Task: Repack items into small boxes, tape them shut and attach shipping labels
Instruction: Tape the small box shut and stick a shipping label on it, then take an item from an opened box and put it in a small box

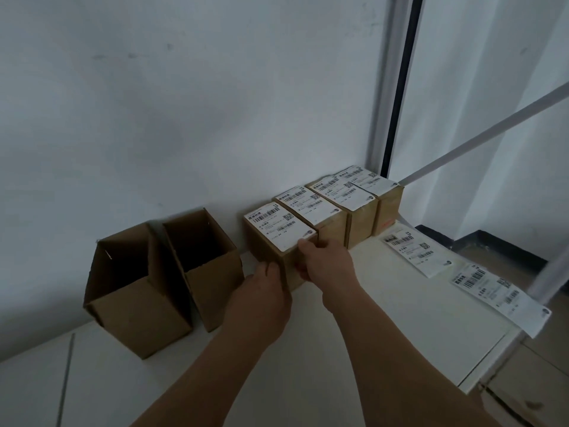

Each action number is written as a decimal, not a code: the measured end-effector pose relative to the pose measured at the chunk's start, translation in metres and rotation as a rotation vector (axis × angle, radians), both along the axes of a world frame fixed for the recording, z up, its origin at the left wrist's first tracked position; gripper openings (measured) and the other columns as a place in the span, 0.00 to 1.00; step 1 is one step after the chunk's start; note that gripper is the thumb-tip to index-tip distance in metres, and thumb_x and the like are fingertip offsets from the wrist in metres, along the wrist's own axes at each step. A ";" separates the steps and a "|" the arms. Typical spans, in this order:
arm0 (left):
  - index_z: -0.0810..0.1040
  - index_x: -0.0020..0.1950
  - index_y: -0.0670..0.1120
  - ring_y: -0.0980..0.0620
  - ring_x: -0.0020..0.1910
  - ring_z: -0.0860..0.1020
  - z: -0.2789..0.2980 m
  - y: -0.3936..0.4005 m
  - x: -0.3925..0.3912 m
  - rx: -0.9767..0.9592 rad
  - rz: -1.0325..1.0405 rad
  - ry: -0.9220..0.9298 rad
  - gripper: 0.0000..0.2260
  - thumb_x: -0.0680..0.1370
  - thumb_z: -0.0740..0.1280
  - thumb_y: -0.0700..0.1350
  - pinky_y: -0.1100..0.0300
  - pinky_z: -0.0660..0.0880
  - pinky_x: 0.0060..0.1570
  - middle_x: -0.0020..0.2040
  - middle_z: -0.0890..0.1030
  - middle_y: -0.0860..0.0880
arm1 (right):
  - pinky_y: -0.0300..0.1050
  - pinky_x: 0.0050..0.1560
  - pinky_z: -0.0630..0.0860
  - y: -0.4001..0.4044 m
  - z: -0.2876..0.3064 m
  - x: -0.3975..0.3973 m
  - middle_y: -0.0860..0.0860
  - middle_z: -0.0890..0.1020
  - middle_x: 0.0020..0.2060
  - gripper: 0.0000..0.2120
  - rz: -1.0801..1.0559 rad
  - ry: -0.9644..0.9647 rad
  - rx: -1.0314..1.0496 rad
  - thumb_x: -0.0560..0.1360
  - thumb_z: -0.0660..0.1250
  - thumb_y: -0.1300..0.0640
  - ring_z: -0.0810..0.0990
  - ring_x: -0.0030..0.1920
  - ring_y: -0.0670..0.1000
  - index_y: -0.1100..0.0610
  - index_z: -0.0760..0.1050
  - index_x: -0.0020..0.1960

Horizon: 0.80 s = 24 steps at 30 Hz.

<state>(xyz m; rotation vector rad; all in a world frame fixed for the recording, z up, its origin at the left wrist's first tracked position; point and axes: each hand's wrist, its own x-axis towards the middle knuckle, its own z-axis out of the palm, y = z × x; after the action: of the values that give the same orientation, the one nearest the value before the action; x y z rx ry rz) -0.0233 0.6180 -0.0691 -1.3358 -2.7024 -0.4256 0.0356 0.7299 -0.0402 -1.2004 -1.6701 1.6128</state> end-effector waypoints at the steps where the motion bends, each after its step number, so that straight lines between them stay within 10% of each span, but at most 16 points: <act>1: 0.68 0.64 0.50 0.52 0.49 0.76 0.000 0.002 -0.001 -0.001 -0.001 -0.005 0.13 0.82 0.58 0.52 0.61 0.70 0.41 0.60 0.73 0.51 | 0.56 0.52 0.81 0.000 -0.001 -0.004 0.51 0.81 0.48 0.15 -0.020 -0.001 0.007 0.75 0.68 0.48 0.82 0.49 0.54 0.55 0.77 0.57; 14: 0.73 0.63 0.49 0.50 0.50 0.77 0.024 -0.044 0.005 -0.104 -0.053 0.093 0.13 0.84 0.56 0.52 0.56 0.75 0.47 0.57 0.77 0.49 | 0.42 0.35 0.67 -0.053 -0.002 0.004 0.49 0.76 0.36 0.11 0.052 -0.240 0.317 0.79 0.61 0.51 0.73 0.36 0.46 0.53 0.70 0.39; 24: 0.74 0.56 0.46 0.46 0.49 0.78 0.066 -0.261 0.024 -0.408 0.086 0.279 0.10 0.82 0.56 0.48 0.56 0.65 0.39 0.53 0.78 0.47 | 0.46 0.46 0.70 -0.236 0.010 0.027 0.53 0.78 0.53 0.14 0.576 -0.517 1.016 0.83 0.52 0.51 0.77 0.51 0.53 0.56 0.74 0.55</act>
<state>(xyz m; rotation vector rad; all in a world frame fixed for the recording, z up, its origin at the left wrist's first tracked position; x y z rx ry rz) 0.0011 0.3569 -0.0032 -1.2391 -2.6780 0.3163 0.0628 0.4943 -0.0304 -0.6175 -2.8197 0.4382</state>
